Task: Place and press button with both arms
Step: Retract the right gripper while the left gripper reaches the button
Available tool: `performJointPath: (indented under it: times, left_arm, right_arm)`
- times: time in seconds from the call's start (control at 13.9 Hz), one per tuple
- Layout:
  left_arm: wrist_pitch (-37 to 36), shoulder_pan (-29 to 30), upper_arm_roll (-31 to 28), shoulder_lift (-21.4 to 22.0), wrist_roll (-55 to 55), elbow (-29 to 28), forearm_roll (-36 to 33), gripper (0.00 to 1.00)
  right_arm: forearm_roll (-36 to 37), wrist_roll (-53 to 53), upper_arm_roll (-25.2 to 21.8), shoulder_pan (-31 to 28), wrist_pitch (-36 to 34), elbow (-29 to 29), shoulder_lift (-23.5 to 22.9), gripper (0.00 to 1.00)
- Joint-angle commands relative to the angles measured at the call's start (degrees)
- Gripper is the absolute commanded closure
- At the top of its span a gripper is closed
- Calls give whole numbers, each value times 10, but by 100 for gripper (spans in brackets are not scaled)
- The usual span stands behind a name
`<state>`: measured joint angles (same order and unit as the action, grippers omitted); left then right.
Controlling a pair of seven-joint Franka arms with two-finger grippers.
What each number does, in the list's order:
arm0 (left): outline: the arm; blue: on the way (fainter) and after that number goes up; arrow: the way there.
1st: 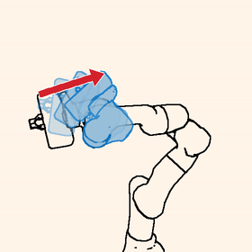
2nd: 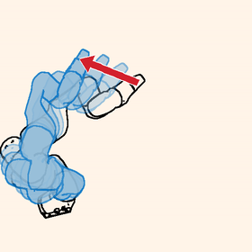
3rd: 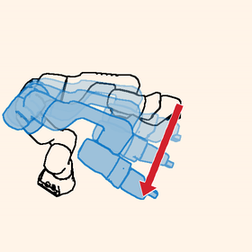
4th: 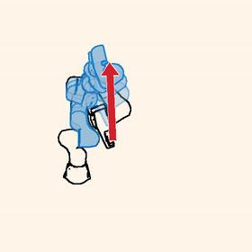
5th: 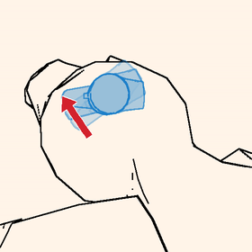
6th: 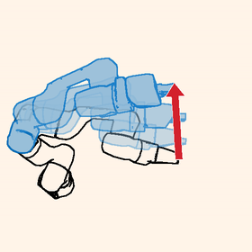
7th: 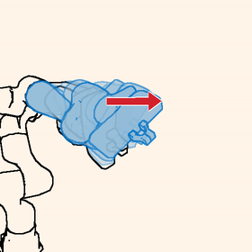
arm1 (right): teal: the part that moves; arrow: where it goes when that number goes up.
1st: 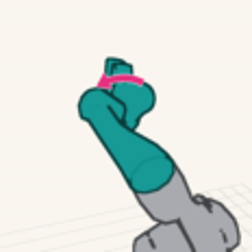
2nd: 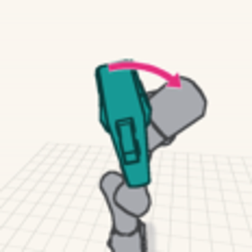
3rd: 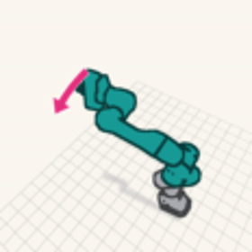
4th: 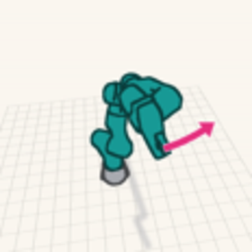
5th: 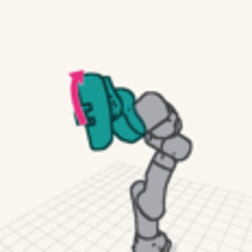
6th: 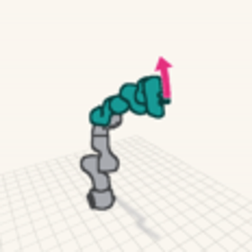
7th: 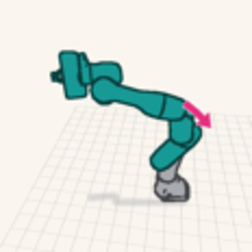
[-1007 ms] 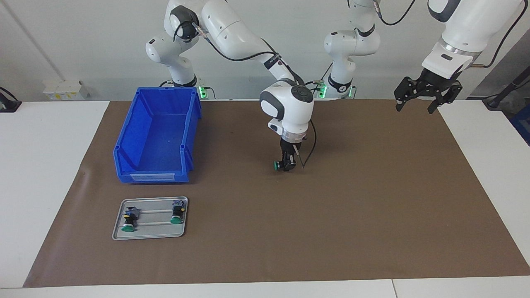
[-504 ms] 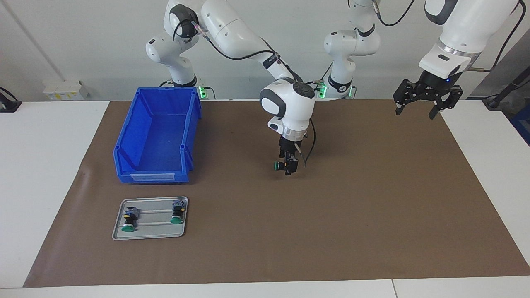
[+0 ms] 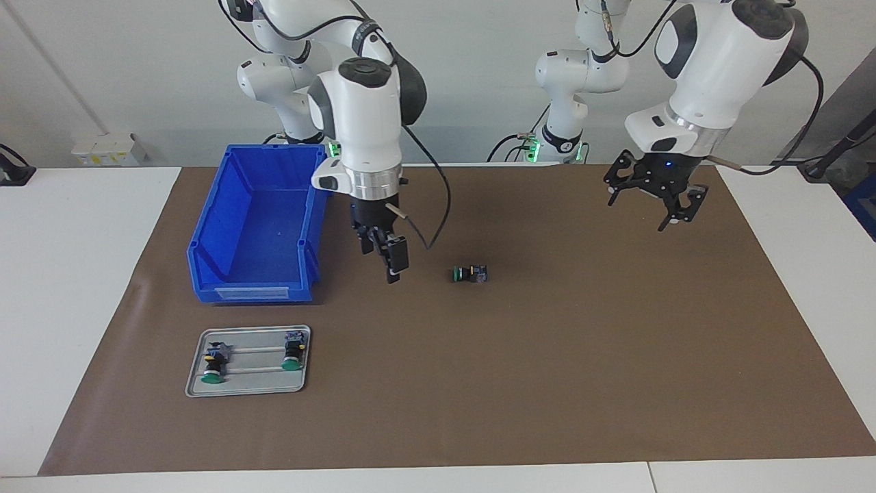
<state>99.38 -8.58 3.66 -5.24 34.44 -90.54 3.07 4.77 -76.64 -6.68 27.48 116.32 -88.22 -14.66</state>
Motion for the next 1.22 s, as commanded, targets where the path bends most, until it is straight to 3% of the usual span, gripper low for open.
performJointPath:
  times: [0.0, 0.36, 0.58, 0.72, 0.86, 1.15]
  left_arm:
    - [59, 14, 53, -18, 50, -37, 12, 0]
    - [202, 27, 153, -25, 114, -156, 13, 0]
    - [252, 20, 181, -40, 114, -188, 13, 0]
    - [302, 19, 209, -72, 105, -192, 13, 0]
    - [342, 14, 216, -94, 90, -191, 13, 0]
    - [346, -11, 224, -128, 81, -190, -1, 0]
  right_arm:
    - [-41, 166, 9, -74, -37, -21, 45, 0]
    - [-47, 392, 8, -166, -114, -20, 93, 0]
    - [-47, 536, 5, -211, -158, -14, 114, 0]
    - [-46, 654, 2, -231, -190, -11, 124, 0]
    - [-45, 664, 2, -240, -224, -19, 134, 0]
    - [-45, 650, 7, -233, -242, -22, 142, 0]
